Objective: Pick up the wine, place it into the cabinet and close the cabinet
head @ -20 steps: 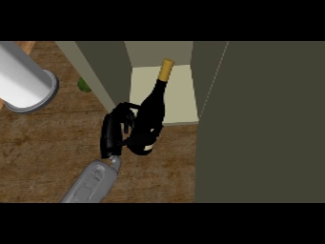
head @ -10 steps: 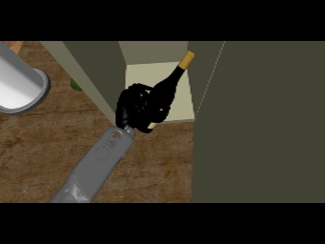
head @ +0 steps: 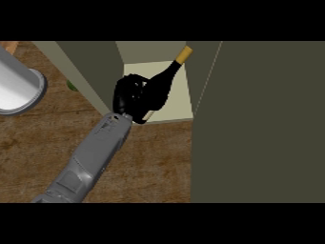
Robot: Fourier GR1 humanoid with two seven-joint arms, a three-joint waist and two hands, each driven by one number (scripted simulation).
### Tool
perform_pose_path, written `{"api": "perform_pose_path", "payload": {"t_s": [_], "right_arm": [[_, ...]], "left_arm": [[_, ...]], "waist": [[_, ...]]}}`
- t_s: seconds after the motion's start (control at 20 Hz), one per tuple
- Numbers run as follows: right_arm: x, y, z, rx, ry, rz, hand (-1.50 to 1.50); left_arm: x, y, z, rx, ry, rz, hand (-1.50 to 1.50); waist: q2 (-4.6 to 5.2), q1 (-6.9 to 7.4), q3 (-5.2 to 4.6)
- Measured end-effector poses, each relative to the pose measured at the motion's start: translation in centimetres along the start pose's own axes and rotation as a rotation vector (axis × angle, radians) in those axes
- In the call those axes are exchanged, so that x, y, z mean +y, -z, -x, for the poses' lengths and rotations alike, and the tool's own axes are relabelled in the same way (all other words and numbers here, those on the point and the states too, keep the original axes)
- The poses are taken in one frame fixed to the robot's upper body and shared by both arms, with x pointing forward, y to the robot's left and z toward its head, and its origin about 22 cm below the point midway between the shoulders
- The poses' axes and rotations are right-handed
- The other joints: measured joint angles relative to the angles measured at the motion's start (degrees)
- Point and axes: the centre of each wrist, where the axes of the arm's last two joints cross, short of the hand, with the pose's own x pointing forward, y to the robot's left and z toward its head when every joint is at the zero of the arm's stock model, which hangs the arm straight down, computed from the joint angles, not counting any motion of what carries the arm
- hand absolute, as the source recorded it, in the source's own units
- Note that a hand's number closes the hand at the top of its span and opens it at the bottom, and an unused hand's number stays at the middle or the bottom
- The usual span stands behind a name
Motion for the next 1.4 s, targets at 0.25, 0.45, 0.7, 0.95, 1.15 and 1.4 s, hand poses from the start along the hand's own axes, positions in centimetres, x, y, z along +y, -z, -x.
{"api": "perform_pose_path", "payload": {"t_s": [0.25,0.45,0.7,0.95,1.15,1.4], "right_arm": [[-0.1,0.0,0.1,-0.001,0.004,-0.008,-1.5],[-0.2,0.2,0.0,-0.006,-0.001,-0.018,-1.5],[-0.2,0.6,0.0,-0.011,0.003,-0.034,-1.5],[-0.2,0.7,-0.1,-0.015,0.009,-0.049,-1.5],[-0.4,0.7,-0.1,-0.02,0.004,-0.071,-1.5],[-0.4,0.7,0.0,-0.015,0.012,-0.08,-1.5]], "left_arm": [[0.1,1.0,-0.8,-0.057,0.064,-0.053,1.5],[0.0,1.7,-1.7,-0.117,0.156,-0.06,1.5],[-0.2,2.1,-2.7,-0.178,0.249,-0.057,1.5],[-0.1,2.4,-3.2,-0.164,0.276,-0.078,1.5],[-0.1,2.5,-3.4,-0.144,0.28,-0.098,1.5],[-0.2,2.7,-3.8,-0.108,0.324,-0.121,1.5]], "waist": [[0.11,-0.02,0.04],[0.26,-0.34,0.07],[0.22,-0.86,0.1],[0.26,-1.66,0.1],[0.4,-2.35,0.12],[0.42,-2.96,0.15]]}}
